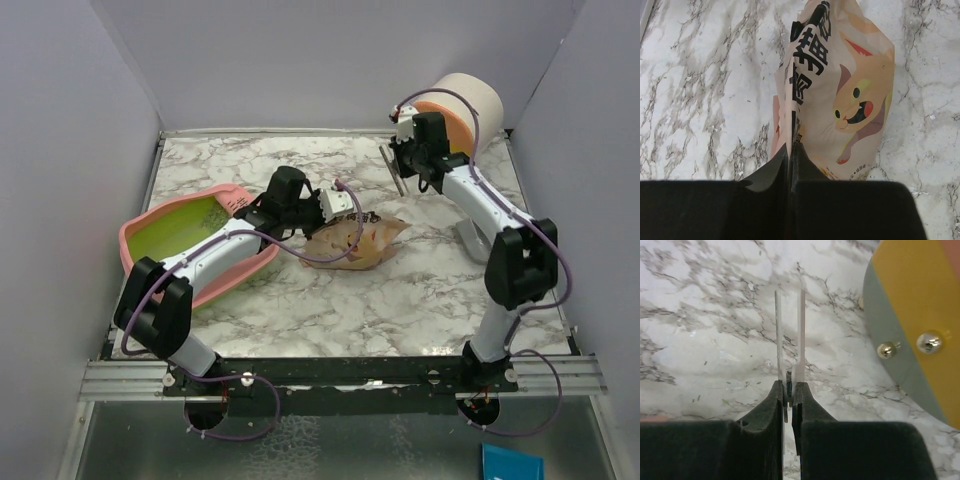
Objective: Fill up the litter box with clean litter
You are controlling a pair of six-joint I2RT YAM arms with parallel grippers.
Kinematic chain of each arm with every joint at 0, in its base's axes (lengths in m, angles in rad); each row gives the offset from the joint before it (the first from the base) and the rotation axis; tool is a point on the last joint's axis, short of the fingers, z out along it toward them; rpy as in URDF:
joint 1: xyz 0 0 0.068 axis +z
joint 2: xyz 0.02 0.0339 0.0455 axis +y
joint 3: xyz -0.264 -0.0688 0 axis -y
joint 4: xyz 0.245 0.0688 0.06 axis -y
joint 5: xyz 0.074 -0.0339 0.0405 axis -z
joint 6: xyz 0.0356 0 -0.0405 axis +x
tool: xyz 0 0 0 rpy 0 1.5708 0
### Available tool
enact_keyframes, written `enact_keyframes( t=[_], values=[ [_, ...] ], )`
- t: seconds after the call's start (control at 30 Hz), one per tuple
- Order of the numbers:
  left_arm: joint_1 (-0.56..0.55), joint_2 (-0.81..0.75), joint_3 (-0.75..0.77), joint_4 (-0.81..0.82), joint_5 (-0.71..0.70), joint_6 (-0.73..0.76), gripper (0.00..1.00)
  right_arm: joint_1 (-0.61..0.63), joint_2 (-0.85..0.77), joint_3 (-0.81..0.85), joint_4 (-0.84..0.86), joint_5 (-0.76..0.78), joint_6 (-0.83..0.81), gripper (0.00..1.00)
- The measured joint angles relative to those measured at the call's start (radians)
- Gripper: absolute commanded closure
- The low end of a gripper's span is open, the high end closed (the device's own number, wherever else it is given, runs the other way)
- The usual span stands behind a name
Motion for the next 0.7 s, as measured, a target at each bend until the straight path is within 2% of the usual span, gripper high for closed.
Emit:
enact_keyframes(
  t=[0.1,0.23,0.4,0.53,0.7],
  values=[
    [-0.002,-0.013,-0.016,0.012,-0.006,-0.011,0.98,-0.016,0.145,0.047,-0.014,-0.016,0.039,0.98],
    [-0.002,-0.014,-0.019,0.025,-0.017,-0.024,0.9,-0.029,0.244,0.092,-0.032,-0.045,0.066,0.94],
    [-0.002,-0.028,-0.019,0.079,-0.031,-0.047,0.68,-0.029,0.274,0.118,-0.034,-0.085,0.085,0.86],
    [-0.002,-0.036,0.029,0.091,-0.082,-0.126,0.66,-0.033,0.274,0.124,-0.033,-0.109,0.092,0.86],
    [-0.002,-0.035,0.181,0.074,-0.227,-0.291,0.6,-0.04,0.274,0.124,-0.033,-0.125,0.093,0.86]
  ],
)
